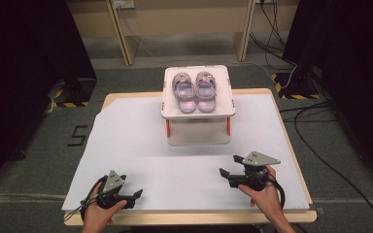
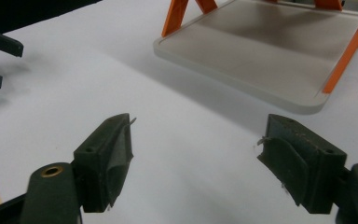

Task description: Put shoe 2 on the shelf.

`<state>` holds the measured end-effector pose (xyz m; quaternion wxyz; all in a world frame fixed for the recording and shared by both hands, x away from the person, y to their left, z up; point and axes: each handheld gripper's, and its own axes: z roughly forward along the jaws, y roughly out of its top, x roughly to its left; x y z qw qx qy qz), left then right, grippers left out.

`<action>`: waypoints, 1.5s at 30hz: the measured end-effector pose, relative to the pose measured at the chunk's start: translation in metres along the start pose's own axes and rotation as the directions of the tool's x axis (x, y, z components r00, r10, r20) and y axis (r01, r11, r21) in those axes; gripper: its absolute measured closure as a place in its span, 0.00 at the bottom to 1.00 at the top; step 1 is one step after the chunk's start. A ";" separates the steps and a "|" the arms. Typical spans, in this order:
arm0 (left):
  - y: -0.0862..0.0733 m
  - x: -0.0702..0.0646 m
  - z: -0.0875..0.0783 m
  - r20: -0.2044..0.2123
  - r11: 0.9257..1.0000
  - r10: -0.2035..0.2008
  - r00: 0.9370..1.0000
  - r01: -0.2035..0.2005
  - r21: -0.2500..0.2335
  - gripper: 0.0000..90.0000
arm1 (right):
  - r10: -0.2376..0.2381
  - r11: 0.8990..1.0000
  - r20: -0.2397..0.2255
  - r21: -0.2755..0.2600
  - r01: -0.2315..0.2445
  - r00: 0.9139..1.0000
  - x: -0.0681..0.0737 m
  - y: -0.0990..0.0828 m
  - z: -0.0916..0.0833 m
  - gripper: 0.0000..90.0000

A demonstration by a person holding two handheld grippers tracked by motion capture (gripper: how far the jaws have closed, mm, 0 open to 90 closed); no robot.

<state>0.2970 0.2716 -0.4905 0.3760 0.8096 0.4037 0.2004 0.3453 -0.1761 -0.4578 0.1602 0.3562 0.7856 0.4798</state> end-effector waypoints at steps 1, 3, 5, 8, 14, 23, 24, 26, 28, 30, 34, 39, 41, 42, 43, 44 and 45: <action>0.000 0.000 0.000 0.001 1.000 0.001 1.000 -0.001 0.000 0.19 | 0.001 1.000 0.000 0.009 -0.001 1.000 0.001 -0.002 -0.001 0.25; 0.000 0.000 0.000 0.000 1.000 0.004 1.000 -0.004 0.002 0.19 | 0.007 1.000 0.004 0.018 -0.007 1.000 0.002 -0.007 -0.002 0.24; 0.000 0.000 0.000 0.002 1.000 0.002 1.000 -0.002 0.000 0.19 | 0.009 1.000 0.002 0.026 -0.009 1.000 0.002 -0.010 -0.003 0.23; 0.000 0.000 0.001 0.001 1.000 0.003 1.000 -0.003 0.003 0.19 | 0.020 0.999 0.002 0.046 -0.020 1.000 0.002 -0.017 -0.004 0.21; 0.000 0.000 0.001 0.001 1.000 0.003 1.000 -0.003 0.004 0.19 | 0.030 0.996 -0.011 0.081 -0.029 0.999 0.003 -0.026 -0.006 0.19; 0.000 -0.001 0.001 0.001 1.000 0.001 1.000 -0.001 0.002 0.19 | 0.016 0.993 -0.023 0.115 -0.014 1.000 0.011 -0.034 -0.010 0.18; 0.000 -0.001 0.001 0.001 1.000 0.002 1.000 -0.002 0.002 0.19 | 0.016 0.993 -0.025 0.116 -0.013 1.000 0.012 -0.034 -0.011 0.18; 0.000 -0.001 0.001 0.001 1.000 0.003 1.000 -0.003 0.003 0.19 | 0.012 0.993 -0.026 0.120 -0.009 1.000 0.013 -0.036 -0.012 0.18; 0.000 -0.001 0.001 0.002 1.000 0.002 1.000 -0.002 0.003 0.19 | 0.011 0.992 -0.022 0.130 -0.008 1.000 0.014 -0.037 -0.012 0.18; 0.000 -0.001 0.001 0.003 1.000 0.004 1.000 -0.004 0.003 0.19 | 0.008 0.990 -0.018 0.141 -0.005 1.000 0.014 -0.039 -0.012 0.18; 0.000 -0.001 0.001 0.002 1.000 0.002 1.000 -0.002 0.004 0.19 | 0.002 0.990 -0.016 0.144 0.000 1.000 0.016 -0.040 -0.012 0.18; 0.000 -0.001 0.001 0.004 1.000 0.003 1.000 -0.003 0.004 0.19 | -0.006 0.989 -0.022 0.149 0.010 1.000 0.018 -0.041 -0.012 0.18; 0.000 -0.001 0.001 0.003 1.000 0.005 1.000 -0.005 0.005 0.19 | -0.005 0.989 -0.019 0.149 0.008 1.000 0.018 -0.041 -0.012 0.18; 0.000 -0.001 0.001 0.004 1.000 0.005 1.000 -0.005 0.006 0.19 | -0.006 0.989 -0.018 0.149 0.009 1.000 0.018 -0.041 -0.011 0.18; 0.000 0.000 0.001 0.005 1.000 0.005 1.000 -0.005 0.006 0.19 | -0.009 0.988 -0.017 0.151 0.012 1.000 0.018 -0.041 -0.011 0.18; 0.000 -0.001 0.001 0.004 1.000 0.004 1.000 -0.005 0.005 0.19 | -0.010 0.988 -0.017 0.152 0.012 1.000 0.018 -0.041 -0.011 0.18; 0.000 -0.001 0.001 0.004 1.000 0.005 1.000 -0.005 0.005 0.19 | -0.004 0.988 -0.018 0.156 0.007 1.000 0.019 -0.041 -0.011 0.18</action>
